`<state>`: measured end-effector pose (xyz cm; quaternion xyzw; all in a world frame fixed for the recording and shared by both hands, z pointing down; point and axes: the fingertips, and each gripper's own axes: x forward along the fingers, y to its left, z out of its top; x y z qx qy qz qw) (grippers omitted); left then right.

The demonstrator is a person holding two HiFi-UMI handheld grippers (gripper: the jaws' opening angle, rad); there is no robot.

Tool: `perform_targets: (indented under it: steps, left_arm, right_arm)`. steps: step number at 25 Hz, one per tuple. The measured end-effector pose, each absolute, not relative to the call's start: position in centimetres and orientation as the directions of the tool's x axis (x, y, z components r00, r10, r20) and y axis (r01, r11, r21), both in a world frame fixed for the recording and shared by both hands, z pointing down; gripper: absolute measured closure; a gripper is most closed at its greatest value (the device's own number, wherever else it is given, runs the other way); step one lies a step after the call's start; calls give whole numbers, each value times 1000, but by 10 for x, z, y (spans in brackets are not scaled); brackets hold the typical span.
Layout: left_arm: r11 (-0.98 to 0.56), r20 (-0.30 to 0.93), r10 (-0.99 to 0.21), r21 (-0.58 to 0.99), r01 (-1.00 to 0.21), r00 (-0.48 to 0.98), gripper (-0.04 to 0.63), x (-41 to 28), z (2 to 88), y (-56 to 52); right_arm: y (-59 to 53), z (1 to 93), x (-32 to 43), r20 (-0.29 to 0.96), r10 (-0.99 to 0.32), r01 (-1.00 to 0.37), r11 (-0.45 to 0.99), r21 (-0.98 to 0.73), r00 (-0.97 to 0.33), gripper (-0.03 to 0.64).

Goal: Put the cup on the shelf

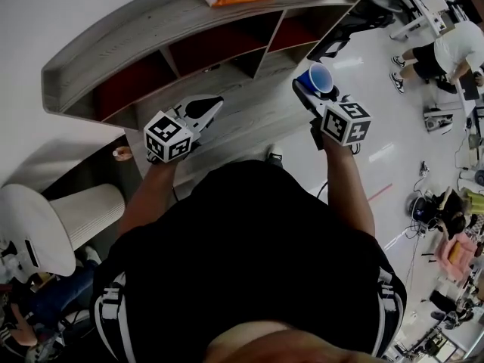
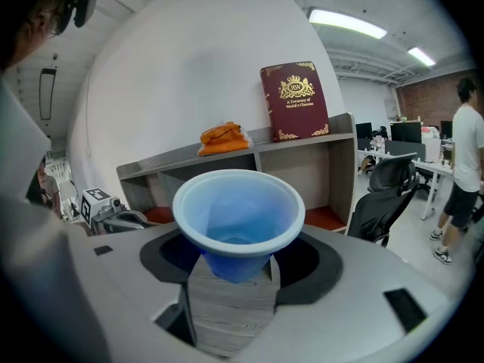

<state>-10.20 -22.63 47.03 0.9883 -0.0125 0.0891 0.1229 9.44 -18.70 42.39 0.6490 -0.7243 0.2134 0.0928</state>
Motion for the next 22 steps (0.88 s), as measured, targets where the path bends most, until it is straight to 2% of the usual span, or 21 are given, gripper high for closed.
perform_targets:
  steps: [22]
  left_arm:
    - [-947,221,-146,250,-201,964,578,-37,468,-220]
  right_arm:
    - [-220,463,182,462,-851,-960,154,-233,-249,331]
